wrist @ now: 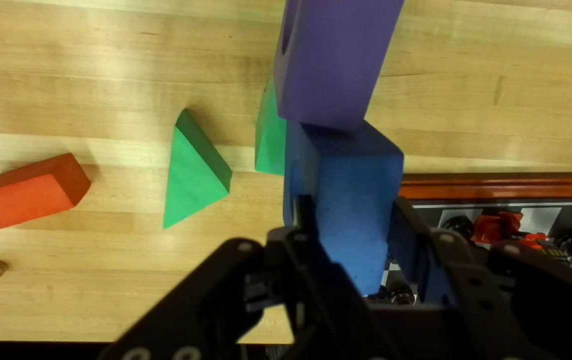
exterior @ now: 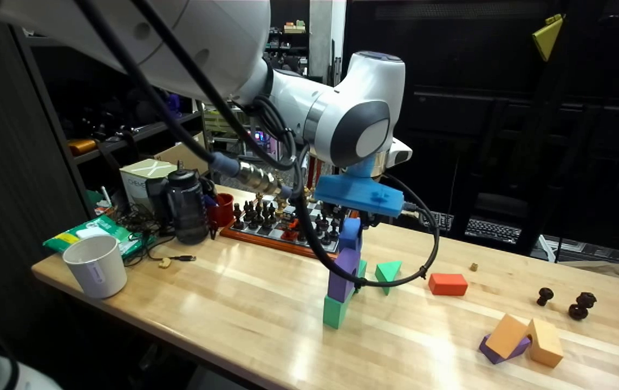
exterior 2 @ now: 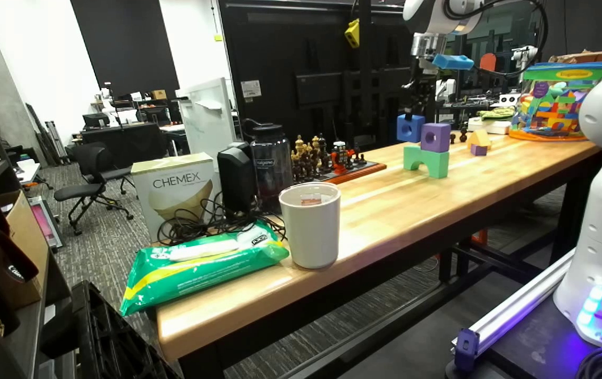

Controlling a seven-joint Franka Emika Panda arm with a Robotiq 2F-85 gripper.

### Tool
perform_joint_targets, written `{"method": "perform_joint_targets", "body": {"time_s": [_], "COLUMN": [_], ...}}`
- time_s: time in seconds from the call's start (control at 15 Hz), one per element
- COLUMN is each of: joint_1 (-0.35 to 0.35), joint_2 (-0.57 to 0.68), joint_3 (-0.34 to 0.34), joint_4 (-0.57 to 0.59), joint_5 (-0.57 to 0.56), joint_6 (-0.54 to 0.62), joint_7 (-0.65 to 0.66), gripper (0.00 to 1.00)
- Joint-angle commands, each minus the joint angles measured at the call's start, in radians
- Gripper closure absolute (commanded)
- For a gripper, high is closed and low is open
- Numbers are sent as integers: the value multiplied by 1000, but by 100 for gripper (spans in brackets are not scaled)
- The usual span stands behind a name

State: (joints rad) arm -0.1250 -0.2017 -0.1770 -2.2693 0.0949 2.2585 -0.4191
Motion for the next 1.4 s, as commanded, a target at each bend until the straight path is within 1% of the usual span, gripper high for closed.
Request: {"method": "perform_joint_targets", "body": {"time_s": [0.0, 1.33], "joint_1": [6, 4], "joint_2": [-13, 8], "joint_3": [-8, -22], "joint_4": [-14, -11], "joint_5": [-1, 8], "joint_6": [2, -4], "joint_7": [3, -8], "gripper": [86, 86]}}
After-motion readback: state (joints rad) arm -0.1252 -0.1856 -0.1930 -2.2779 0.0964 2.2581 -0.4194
